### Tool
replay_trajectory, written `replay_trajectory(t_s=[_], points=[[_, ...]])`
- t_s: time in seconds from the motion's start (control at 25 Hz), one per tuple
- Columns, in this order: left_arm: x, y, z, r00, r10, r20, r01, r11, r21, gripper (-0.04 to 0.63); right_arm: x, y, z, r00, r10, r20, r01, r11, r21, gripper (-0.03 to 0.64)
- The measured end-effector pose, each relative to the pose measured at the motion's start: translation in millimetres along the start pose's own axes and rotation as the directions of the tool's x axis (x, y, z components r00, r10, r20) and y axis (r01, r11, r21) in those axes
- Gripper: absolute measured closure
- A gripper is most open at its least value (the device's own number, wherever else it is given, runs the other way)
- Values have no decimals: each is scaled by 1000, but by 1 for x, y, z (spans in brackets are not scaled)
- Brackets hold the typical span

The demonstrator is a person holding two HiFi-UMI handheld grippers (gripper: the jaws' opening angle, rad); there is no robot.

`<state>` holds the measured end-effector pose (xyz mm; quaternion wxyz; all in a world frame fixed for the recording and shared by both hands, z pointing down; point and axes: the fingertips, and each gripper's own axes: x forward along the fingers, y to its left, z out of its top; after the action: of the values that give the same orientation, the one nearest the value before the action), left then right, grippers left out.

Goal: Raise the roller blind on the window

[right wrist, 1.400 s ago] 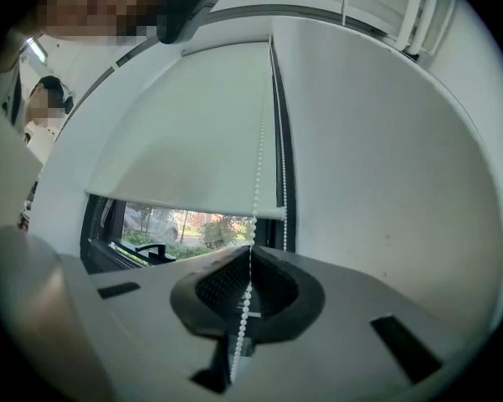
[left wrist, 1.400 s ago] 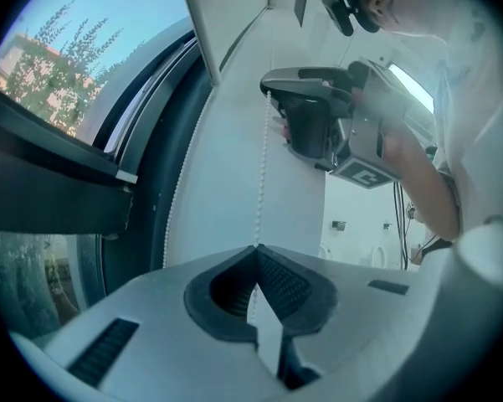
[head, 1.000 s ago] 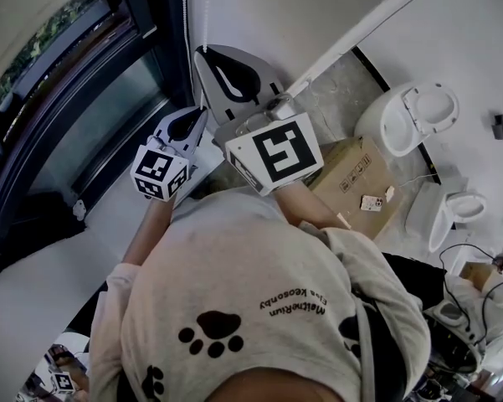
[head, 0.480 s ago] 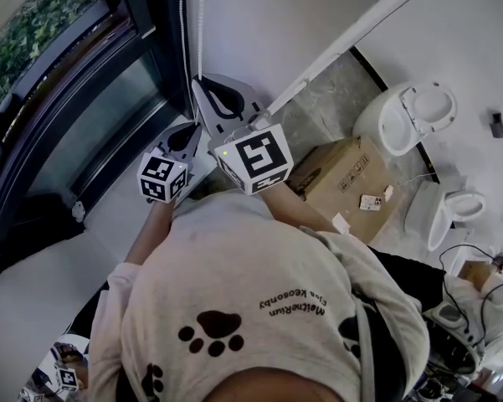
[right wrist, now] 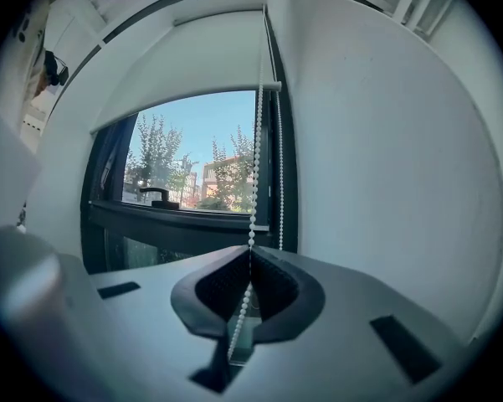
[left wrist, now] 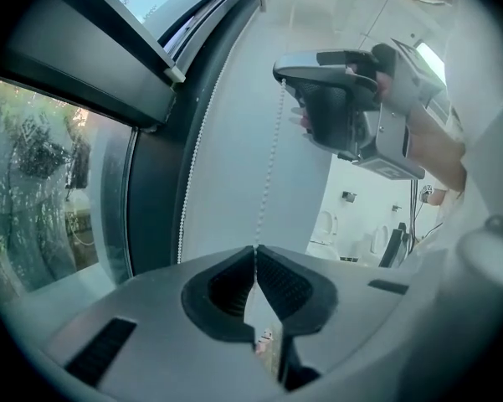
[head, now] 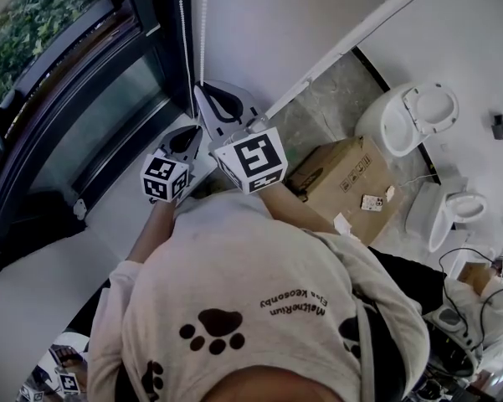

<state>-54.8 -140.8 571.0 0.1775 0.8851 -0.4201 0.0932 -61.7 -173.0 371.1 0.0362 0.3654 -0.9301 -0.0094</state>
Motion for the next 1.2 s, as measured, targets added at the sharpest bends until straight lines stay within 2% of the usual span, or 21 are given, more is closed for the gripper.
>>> replay_trajectory(t_s=[0.16,0.36,0.92,1.12,1.2], points=[[-8,-2,10,999,-31,11,32,999,-38,584,0,-2,0,1000,-7,0,7,1000,7,607],[-26,-6,59,994,-77,72,80,995,-51,584,2,-3,1,1000,-3,6,3,1000,6,607],[-67,-37,202,967,-132,217,115,990,86,584,2,-9,-2,1000,-2,9,2,1000,6,607],[-78,-44,252,946,-143,290,107,985,139,579,6,-9,-2,1000,2,11,-2,1000,-1,607],[-79,-48,268,940,-146,307,100,982,162,492,6,-8,-1,1000,7,9,-7,1000,-3,607]])
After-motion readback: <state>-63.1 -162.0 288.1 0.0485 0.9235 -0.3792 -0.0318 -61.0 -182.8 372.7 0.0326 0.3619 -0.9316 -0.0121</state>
